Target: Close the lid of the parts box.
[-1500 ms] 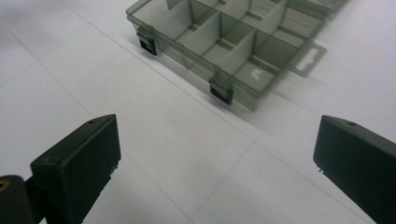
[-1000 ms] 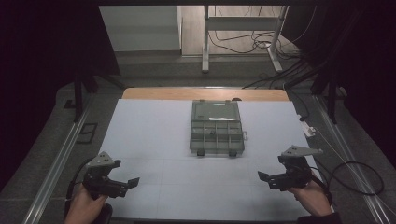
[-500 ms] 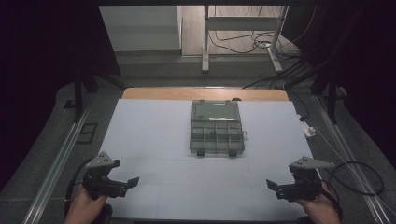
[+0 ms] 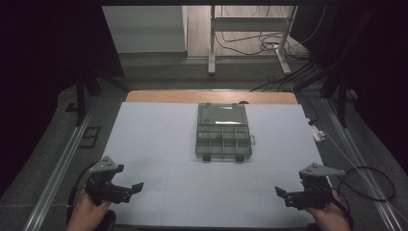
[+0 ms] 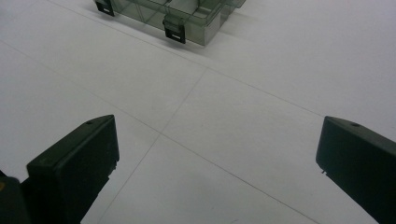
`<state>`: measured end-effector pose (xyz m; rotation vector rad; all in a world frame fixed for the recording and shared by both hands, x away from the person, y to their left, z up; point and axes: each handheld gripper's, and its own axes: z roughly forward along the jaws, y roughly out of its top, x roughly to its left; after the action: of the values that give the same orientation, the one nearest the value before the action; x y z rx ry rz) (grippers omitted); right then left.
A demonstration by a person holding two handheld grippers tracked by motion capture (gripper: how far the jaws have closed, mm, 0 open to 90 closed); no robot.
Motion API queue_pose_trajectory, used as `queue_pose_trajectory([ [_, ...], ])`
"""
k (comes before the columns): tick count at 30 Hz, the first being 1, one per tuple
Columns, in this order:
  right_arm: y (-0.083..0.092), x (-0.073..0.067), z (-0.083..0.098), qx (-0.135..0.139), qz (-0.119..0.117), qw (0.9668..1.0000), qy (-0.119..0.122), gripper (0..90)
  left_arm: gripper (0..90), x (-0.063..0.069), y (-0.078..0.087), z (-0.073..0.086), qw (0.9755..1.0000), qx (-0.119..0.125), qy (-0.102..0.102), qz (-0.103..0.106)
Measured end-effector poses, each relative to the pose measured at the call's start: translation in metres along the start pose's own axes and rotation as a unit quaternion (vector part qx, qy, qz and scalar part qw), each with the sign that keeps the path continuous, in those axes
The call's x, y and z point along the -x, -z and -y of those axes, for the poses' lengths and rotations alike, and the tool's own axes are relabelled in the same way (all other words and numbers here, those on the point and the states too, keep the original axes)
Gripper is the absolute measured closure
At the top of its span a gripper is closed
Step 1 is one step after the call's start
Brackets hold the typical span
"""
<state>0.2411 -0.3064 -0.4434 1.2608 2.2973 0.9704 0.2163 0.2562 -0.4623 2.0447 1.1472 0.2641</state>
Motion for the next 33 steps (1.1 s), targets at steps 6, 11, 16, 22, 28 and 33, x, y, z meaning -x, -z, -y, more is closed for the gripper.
queue_pose_trajectory([
  [6, 0.0, 0.0, 0.0, 0.0, -0.004, 1.0, -0.001, 0.0, 0.0, 0.0, -0.001, -0.004, 0.9999, -0.002, 0.008, -0.008],
  [11, -0.001, -0.001, -0.003, -0.002, -0.01, 0.9999, -0.007, 0.0, 0.0, -0.001, -0.002, -0.008, 0.9998, 0.001, 0.012, -0.015],
  [16, -0.001, -0.002, -0.007, -0.003, -0.013, 0.9999, -0.009, 0.0, 0.5, -0.001, -0.008, -0.014, 1.0, -0.004, 0.009, -0.001],
  [22, -0.004, -0.002, -0.013, -0.004, -0.017, 0.9998, 0.006, 0.0, 0.6, -0.001, -0.016, -0.023, 1.0, -0.003, -0.001, 0.009],
  [28, -0.008, -0.001, -0.019, 0.0, -0.026, 0.9996, 0.01, 0.0, 0.0, -0.001, -0.027, -0.031, 0.9997, 0.0, -0.006, 0.024],
  [33, -0.011, -0.001, -0.023, 0.004, -0.032, 0.9993, 0.02, 0.0, 0.0, -0.001, -0.035, -0.037, 0.9997, 0.005, -0.014, 0.02],
])
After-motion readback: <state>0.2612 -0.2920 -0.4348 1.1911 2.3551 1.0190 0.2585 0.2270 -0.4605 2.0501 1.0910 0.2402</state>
